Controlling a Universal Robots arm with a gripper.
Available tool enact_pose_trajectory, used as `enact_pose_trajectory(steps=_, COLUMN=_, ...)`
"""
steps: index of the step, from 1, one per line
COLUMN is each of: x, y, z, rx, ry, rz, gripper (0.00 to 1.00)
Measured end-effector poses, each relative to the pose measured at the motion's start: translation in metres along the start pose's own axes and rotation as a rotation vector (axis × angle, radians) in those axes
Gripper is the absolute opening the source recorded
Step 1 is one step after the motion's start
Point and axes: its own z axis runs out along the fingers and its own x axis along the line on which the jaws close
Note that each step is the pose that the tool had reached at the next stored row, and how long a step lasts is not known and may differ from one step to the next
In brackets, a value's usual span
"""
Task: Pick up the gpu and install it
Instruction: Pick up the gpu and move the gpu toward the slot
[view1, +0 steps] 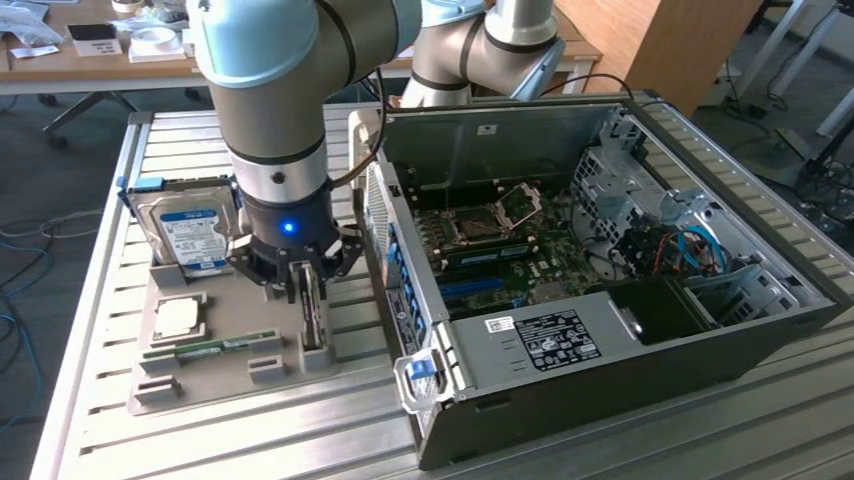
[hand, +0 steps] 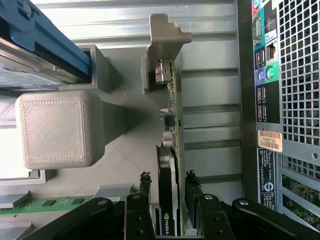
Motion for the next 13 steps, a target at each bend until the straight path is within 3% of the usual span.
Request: enact_pose_trajectory(steps=13, x=0.0004, y=0.0034, z=0.0024, rx=-0.0003, ry=-0.0002, rz=0.0, gripper=0.41)
